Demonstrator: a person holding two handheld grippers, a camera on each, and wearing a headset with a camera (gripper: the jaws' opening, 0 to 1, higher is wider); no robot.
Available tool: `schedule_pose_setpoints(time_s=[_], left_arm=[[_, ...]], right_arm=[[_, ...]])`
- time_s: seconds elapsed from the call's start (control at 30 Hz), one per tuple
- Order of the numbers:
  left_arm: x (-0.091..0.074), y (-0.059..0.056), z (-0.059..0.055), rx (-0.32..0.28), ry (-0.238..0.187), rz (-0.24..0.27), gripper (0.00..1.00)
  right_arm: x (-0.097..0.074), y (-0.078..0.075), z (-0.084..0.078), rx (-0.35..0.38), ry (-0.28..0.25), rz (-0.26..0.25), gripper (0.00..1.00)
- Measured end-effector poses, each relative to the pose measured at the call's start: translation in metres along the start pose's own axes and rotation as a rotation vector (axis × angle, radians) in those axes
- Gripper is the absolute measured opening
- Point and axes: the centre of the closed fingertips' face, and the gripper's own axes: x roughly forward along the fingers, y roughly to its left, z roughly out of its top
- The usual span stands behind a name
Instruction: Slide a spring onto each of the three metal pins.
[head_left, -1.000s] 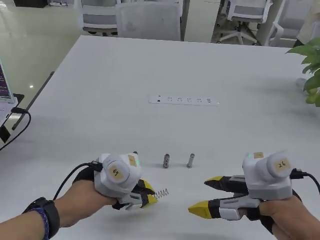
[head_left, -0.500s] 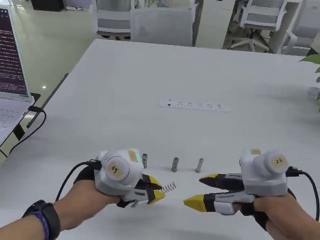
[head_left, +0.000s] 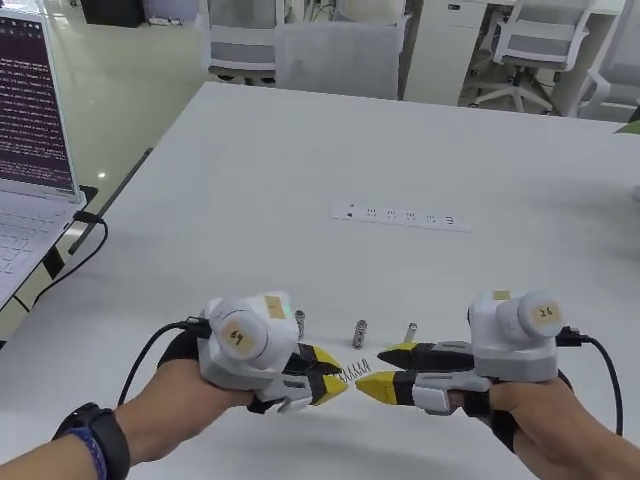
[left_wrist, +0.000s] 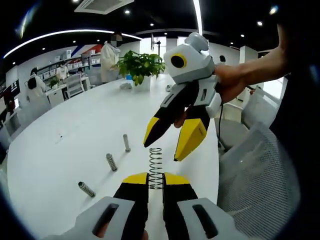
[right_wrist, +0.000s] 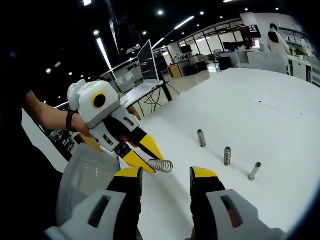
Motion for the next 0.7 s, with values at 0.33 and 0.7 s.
schedule_pose_setpoints(time_s=[0.33, 0.7], left_arm=[[-0.002, 0.0, 0.008, 0.008, -0.022, -0.001, 0.02], [-0.005, 0.0, 0.012, 0.013, -0.037, -0.002, 0.02]], right_arm=[[0.005, 0.006, 0.007, 0.018, -0.021, 0.044, 0.24], [0.008, 0.009, 0.013, 0.049, -0.043, 0.066, 0.13]])
